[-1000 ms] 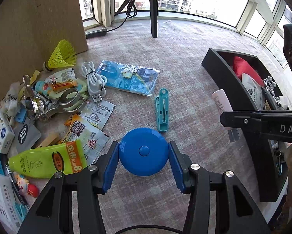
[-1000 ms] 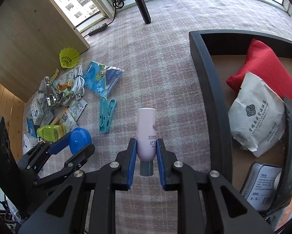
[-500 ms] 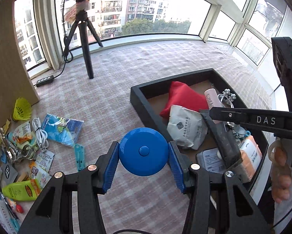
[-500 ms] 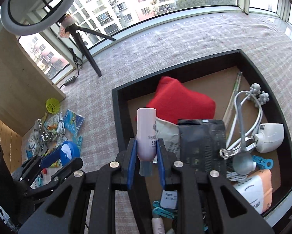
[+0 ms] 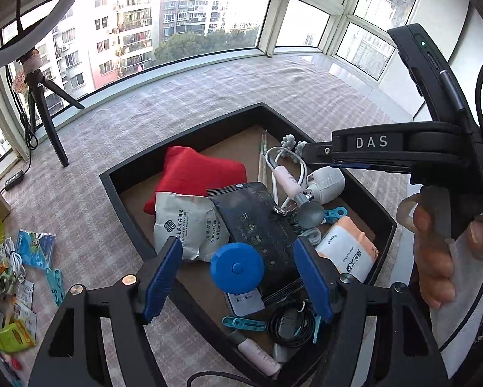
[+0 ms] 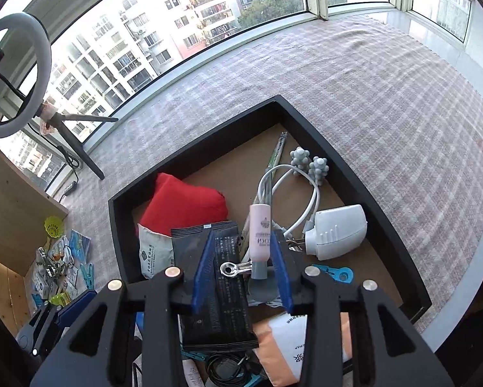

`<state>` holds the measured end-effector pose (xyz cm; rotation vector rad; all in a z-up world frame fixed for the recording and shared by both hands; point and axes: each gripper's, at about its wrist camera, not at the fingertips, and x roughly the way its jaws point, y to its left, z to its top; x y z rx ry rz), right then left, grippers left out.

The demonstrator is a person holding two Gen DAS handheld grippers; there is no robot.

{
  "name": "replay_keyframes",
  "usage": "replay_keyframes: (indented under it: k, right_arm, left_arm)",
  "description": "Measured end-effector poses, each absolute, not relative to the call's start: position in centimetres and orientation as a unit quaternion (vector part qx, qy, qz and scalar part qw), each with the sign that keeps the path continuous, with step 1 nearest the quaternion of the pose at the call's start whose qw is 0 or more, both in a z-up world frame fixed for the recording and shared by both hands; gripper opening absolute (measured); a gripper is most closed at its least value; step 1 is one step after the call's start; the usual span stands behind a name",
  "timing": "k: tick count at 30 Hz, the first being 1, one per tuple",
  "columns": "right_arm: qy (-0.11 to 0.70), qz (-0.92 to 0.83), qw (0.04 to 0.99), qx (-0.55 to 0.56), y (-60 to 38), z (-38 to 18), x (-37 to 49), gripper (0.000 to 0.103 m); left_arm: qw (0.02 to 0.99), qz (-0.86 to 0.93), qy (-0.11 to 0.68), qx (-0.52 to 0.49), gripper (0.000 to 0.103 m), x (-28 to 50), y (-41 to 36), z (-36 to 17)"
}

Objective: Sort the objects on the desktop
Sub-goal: 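Carry the tape measure and pink bottle over the black tray and open both tools, then move both tools back over the pile of items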

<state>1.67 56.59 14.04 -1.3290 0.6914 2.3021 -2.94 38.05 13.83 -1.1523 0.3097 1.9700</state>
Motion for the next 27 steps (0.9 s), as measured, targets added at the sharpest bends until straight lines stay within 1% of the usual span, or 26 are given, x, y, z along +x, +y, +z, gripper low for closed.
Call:
replay_keyframes:
  k: [3, 12, 27]
  right_arm:
    - [0.234, 0.828, 0.190, -0.473, 55.4, 14.5, 1.2, 0.035]
    - [0.229, 0.831, 0.146, -0.486, 51.7, 14.0, -1.2, 0.035]
    - [0.181, 0.833, 0.056, -0.520, 42.2, 11.5, -5.8, 0.035]
  left_arm:
    - [0.398, 0.783, 0.121, -0.463, 0.069, -3.6, 37.4, 13.7]
    - [0.341, 0.806, 0.098, -0.474, 0.068, -7.5, 33.0, 13.1]
    - [0.231, 0.829, 0.073, -0.503, 0.068, -14.3, 24.4, 10.4]
